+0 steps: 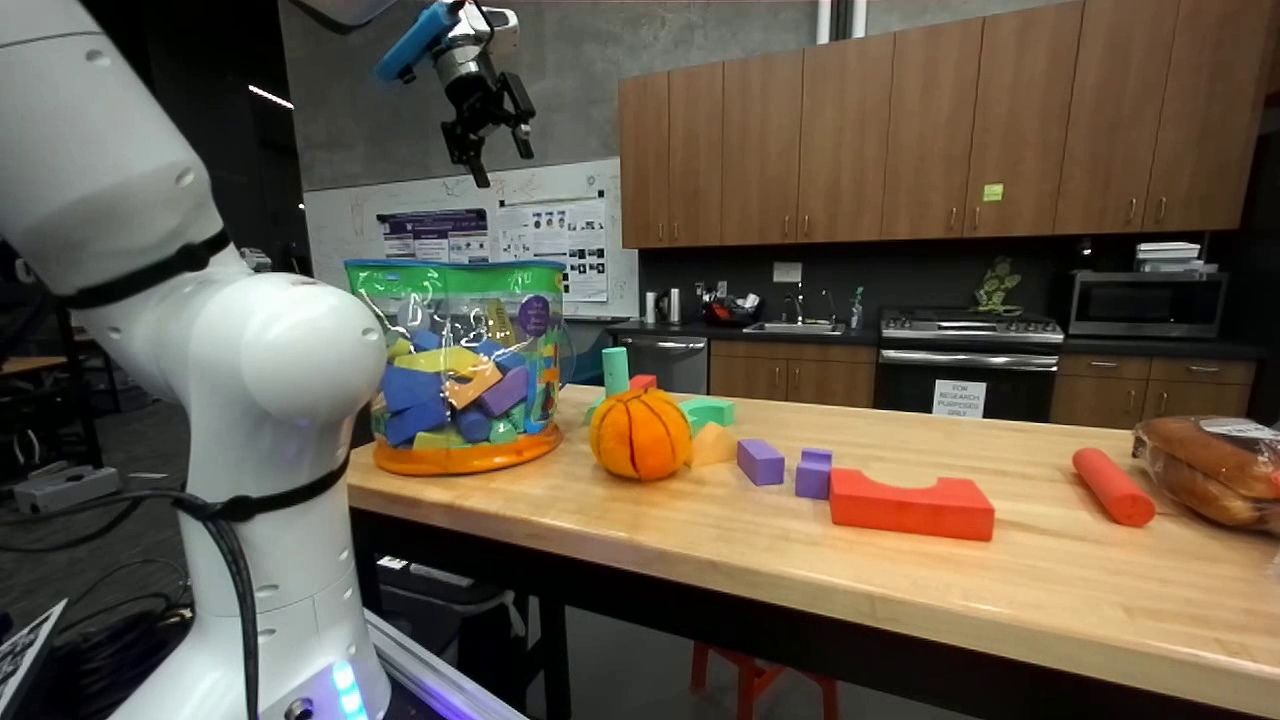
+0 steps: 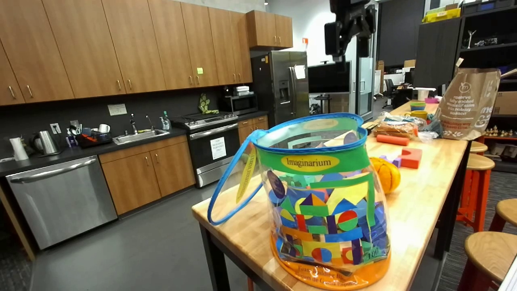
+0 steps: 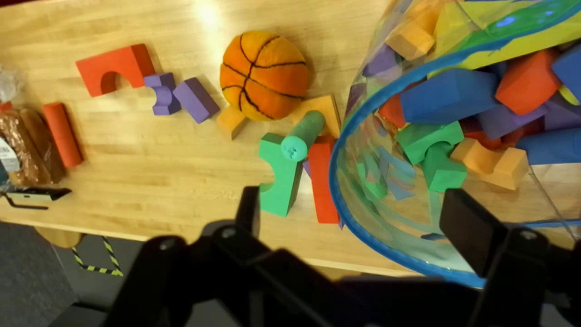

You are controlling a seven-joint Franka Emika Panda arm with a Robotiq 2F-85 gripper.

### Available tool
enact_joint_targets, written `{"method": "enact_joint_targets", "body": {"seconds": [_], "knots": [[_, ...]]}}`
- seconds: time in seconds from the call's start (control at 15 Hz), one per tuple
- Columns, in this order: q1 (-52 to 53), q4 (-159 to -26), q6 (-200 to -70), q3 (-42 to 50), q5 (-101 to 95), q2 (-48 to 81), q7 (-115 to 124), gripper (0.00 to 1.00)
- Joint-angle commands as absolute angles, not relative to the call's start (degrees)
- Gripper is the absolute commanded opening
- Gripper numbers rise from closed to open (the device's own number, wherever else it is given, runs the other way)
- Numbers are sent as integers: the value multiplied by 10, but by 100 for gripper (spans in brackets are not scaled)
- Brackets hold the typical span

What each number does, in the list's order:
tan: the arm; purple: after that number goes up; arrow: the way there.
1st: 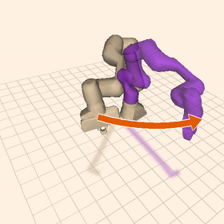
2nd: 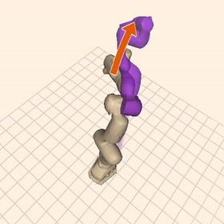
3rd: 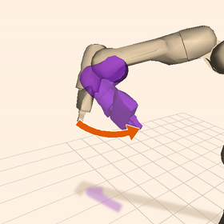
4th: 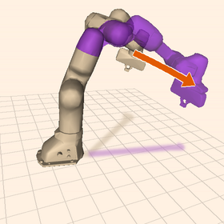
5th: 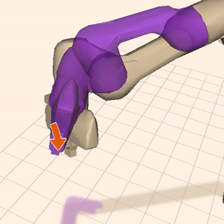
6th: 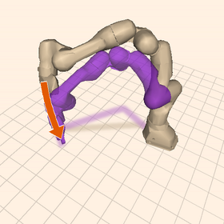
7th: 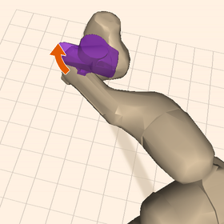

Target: Remove one green toy block from the toy bag

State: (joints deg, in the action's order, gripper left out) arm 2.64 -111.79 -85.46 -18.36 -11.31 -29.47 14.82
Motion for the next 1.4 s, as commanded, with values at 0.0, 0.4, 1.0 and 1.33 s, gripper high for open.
{"method": "enact_joint_targets", "body": {"seconds": [0.0,0.4,1.0,1.33], "knots": [[46,-1044,-855,-212,-146,-202,162,100],[90,-1039,-927,-219,-130,-103,167,100],[114,-1116,-993,-178,-49,-33,168,100],[103,-1123,-977,-148,-30,-16,165,100]]}}
